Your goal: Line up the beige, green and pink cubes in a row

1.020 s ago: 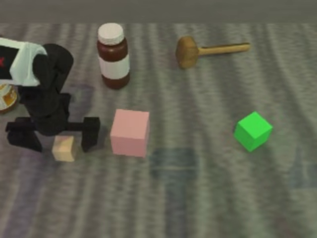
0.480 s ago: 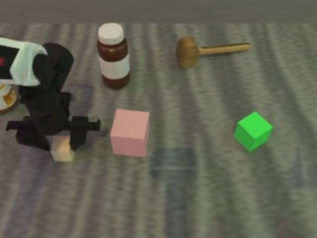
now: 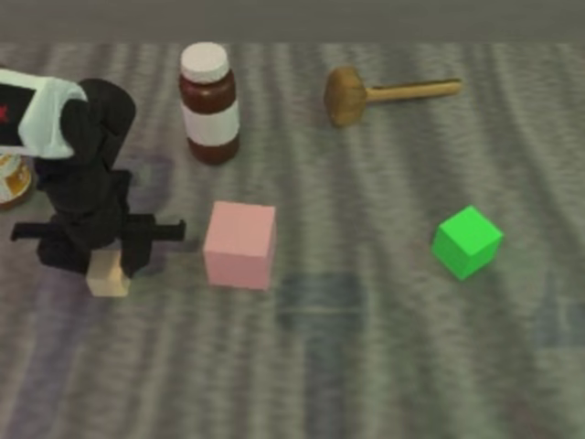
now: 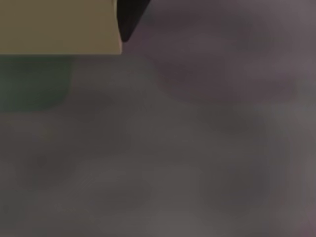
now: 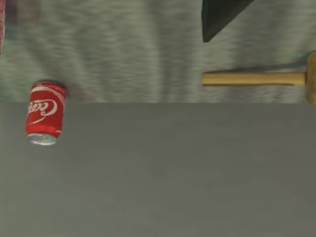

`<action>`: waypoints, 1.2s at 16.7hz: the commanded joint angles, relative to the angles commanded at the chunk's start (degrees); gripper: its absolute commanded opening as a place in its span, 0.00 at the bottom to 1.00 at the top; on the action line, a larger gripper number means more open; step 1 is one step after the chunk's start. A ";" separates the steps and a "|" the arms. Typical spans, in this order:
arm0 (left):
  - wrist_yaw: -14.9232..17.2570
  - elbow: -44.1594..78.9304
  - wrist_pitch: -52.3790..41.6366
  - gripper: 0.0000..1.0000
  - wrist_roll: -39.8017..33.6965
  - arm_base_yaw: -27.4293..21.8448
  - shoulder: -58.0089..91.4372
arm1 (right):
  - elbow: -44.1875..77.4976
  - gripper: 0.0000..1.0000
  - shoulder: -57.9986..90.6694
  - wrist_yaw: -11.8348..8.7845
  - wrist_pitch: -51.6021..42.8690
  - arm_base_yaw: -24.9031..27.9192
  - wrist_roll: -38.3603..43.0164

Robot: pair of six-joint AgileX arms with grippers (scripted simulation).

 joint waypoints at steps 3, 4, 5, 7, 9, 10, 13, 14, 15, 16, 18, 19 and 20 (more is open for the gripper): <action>-0.40 1.04 -1.32 0.00 0.30 0.08 -2.48 | 0.00 1.00 0.00 0.00 0.00 0.00 0.00; -0.41 1.58 -2.12 0.00 0.33 0.08 -2.78 | 0.00 1.00 0.00 0.00 0.00 0.00 0.00; -0.43 2.40 -3.51 0.00 0.32 0.16 -3.35 | 0.00 1.00 0.00 0.00 0.00 0.00 0.00; -0.48 4.52 -7.69 0.00 0.21 0.50 -5.06 | 0.00 1.00 0.00 0.00 0.00 0.00 0.00; -0.47 6.78 -12.32 0.00 0.14 0.85 -7.00 | 0.00 1.00 0.00 0.00 0.00 0.00 0.00; -0.46 7.72 -14.03 0.00 0.11 1.00 -7.92 | 0.00 1.00 0.00 0.00 0.00 0.00 0.00; -0.45 8.75 -15.64 0.00 0.11 1.16 -9.09 | 0.00 1.00 0.00 0.00 0.00 0.00 0.00; -0.45 8.75 -15.64 0.00 0.11 1.16 -9.09 | 0.00 1.00 0.00 0.00 0.00 0.00 0.00; -0.48 8.61 -15.51 0.00 0.20 0.86 -8.87 | 0.00 1.00 0.00 0.00 0.00 0.00 0.00; -0.48 8.74 -15.59 0.00 0.08 0.73 -8.75 | 0.00 1.00 0.00 0.00 0.00 0.00 0.00; -0.54 10.74 -16.83 0.00 -1.80 -1.18 -7.09 | 0.00 1.00 0.00 0.00 0.00 0.00 0.00; -0.60 12.64 -17.91 0.00 -3.58 -2.92 -5.63 | 0.00 1.00 0.00 0.00 0.00 0.00 0.00; -0.66 15.18 -19.28 0.00 -5.84 -5.11 -3.80 | 0.00 1.00 0.00 0.00 0.00 0.00 0.00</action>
